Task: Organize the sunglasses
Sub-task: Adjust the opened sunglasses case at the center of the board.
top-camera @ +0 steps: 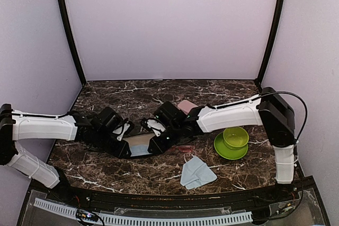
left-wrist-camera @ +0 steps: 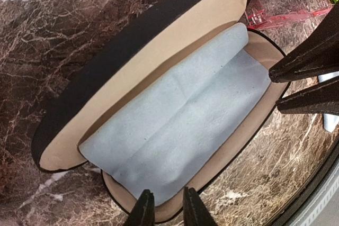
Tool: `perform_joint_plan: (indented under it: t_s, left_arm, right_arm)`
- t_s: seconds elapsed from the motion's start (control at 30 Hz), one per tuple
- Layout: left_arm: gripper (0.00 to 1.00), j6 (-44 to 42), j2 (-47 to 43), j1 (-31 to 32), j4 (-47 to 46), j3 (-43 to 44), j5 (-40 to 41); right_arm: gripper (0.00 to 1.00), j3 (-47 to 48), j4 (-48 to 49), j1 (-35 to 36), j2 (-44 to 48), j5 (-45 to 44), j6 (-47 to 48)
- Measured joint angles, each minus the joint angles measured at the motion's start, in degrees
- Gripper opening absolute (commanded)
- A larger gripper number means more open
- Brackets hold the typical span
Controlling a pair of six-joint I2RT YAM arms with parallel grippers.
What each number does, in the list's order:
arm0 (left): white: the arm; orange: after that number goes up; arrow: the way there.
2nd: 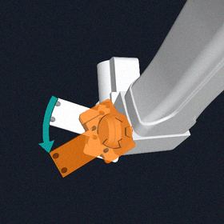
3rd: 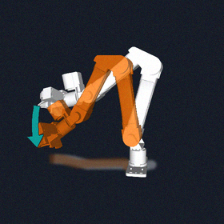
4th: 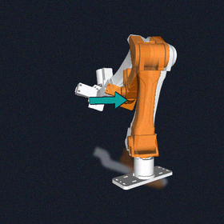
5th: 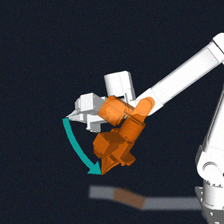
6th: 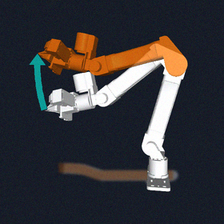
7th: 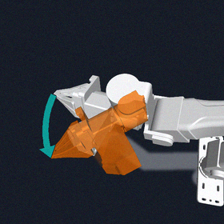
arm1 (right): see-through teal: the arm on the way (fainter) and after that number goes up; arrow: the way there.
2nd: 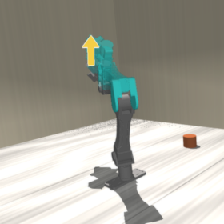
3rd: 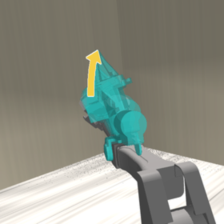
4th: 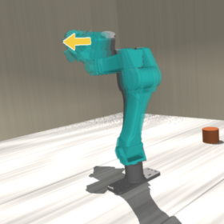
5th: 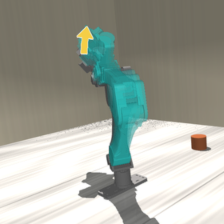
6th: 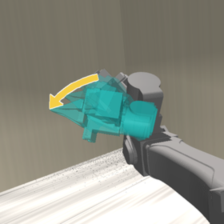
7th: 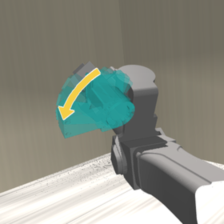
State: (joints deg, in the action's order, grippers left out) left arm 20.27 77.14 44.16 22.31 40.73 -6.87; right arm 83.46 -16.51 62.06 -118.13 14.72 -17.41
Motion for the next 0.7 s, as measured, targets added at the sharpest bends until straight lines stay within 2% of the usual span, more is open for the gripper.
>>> perform_joint_plan:
  t_s: [0.7]
  left_arm:
    - [0.23,1.97,0.11,2.36,-0.92,-2.27,0.83]
  right_arm:
    - [0.18,-6.14,4.02,1.33,0.15,0.02,-3.52]
